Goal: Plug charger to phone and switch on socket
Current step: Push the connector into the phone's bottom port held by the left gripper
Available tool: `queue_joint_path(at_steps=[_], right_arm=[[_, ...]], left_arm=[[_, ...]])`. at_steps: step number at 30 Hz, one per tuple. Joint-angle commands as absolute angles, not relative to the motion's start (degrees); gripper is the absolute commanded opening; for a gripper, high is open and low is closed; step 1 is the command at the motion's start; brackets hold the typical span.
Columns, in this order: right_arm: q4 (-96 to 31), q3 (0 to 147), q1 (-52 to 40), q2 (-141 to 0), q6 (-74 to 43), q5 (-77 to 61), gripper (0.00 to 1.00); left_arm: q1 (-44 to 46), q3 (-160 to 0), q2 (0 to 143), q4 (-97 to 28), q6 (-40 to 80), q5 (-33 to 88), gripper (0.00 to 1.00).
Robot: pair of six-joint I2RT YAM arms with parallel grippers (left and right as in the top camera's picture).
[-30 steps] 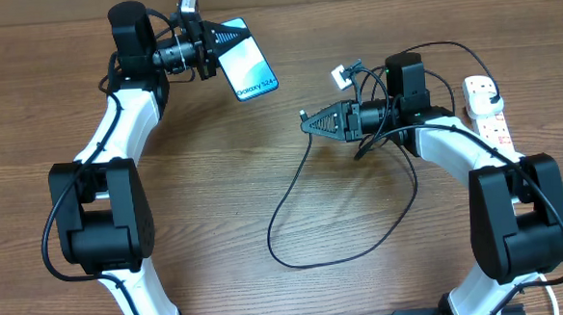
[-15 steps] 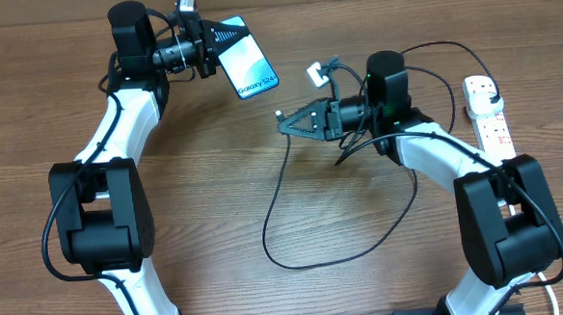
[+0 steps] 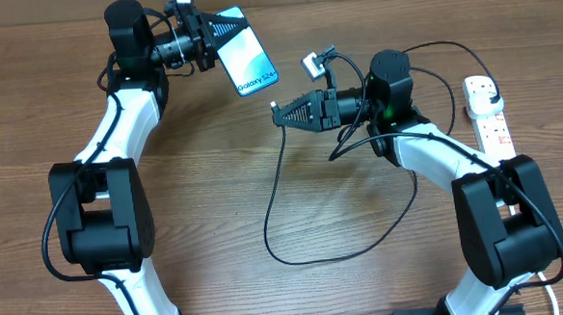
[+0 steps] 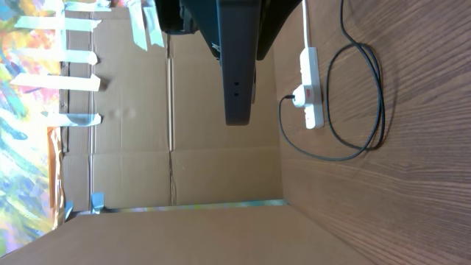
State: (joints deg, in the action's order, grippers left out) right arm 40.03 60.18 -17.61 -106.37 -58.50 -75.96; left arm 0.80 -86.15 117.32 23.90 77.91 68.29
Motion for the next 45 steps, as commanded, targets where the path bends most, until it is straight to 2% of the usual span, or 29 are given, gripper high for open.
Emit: queue_joint_path(at_steps=[1,6,14,23,45], right_arm=[[41.5,60.1,-17.3,-106.4,-64.0,-74.5,0.04],[45.3,60.1,-17.9,-106.4,-70.9,-72.6,0.04],[59.1,60.1,-20.6,-106.4,-79.7,-69.6,0.04],[59.2,60.1,-20.7,-106.4,-79.2,-69.5,0.04],[61.6,60.1,-20.5,-106.4,-77.7,-68.4,0.04]], left_arm=[[1.5,-86.5,115.9,24.6,79.3,68.1,0.04],[1.5,-86.5,115.9,29.3,82.8,68.2,0.04],[2.0,-86.5,115.9,37.3,90.2,68.5,0.04],[1.9,-86.5,115.9,38.2,96.9,68.7,0.04],[1.9,-86.5,115.9,38.4,97.4,75.8,0.04]])
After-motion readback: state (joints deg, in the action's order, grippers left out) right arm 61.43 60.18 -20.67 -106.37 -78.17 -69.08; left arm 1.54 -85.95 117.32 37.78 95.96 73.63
